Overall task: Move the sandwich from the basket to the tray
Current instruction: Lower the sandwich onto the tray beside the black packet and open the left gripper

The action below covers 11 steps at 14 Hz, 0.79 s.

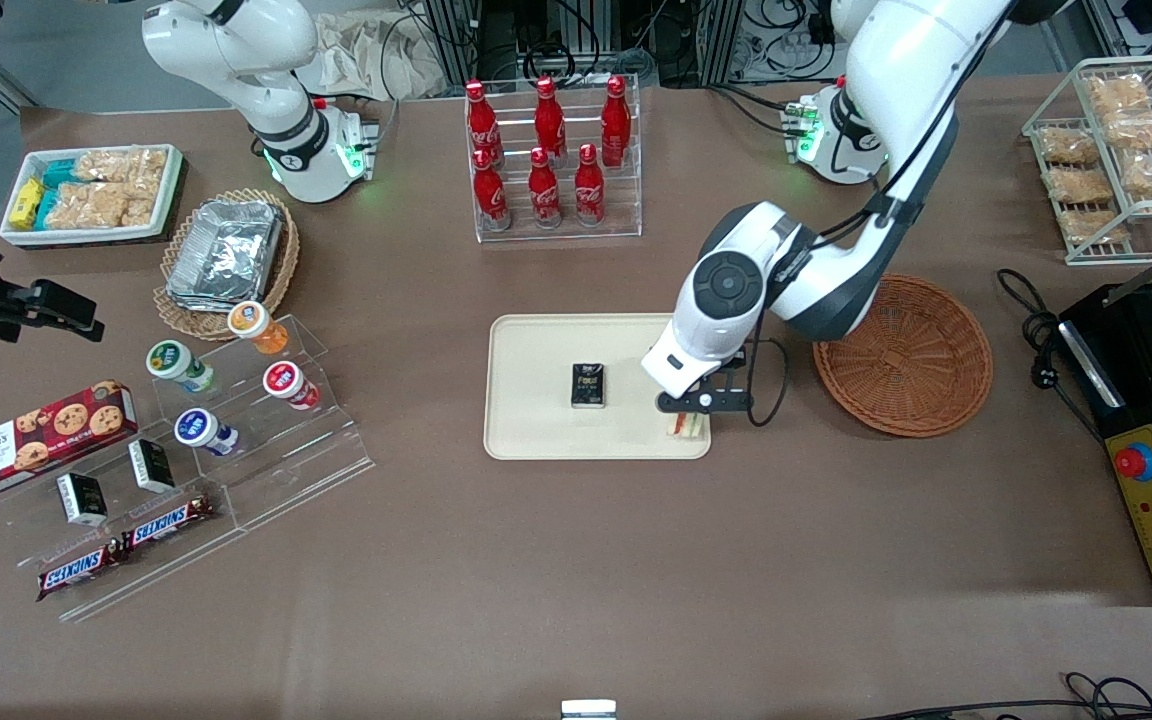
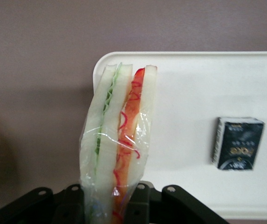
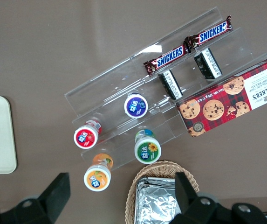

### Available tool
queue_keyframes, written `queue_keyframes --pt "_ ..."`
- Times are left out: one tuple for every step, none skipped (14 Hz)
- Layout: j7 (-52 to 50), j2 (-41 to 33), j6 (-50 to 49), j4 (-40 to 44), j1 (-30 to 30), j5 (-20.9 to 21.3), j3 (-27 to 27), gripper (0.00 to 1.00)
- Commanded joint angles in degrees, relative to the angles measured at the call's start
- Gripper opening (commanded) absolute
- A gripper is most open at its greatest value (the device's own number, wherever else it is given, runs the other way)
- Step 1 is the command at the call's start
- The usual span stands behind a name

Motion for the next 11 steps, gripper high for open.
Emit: queue_keyframes --pt "-5.58 4.52 1.96 2.87 -1.46 4.33 0.09 0.0" --pt "-6.03 5.05 2.23 2.87 -1.9 4.51 0.18 0.0" --pt "-6.12 5.14 2.32 2.87 -1.99 4.51 0.18 0.0" --pt "-6.12 5.4 2.32 2.87 -1.99 4.6 0.18 0.0" --pt "-6.04 5.58 2.41 3.05 -1.99 4.69 0.18 0.0" --pt "-6.04 6.1 2.41 3.14 -1.99 5.12 0.18 0.0" --pt "-6.04 6.37 2.41 3.14 -1.99 6.09 0.18 0.0" --pt "-5.86 6.81 2.41 3.14 -1.99 6.36 0.18 0.1" --pt "-5.69 7.25 2.41 3.22 -1.99 6.45 0.18 0.34" --pt "-5.77 7.51 2.75 3.31 -1.99 7.23 0.18 0.63" --pt "-5.95 7.86 3.19 3.31 -1.99 8.11 0.18 1.0"
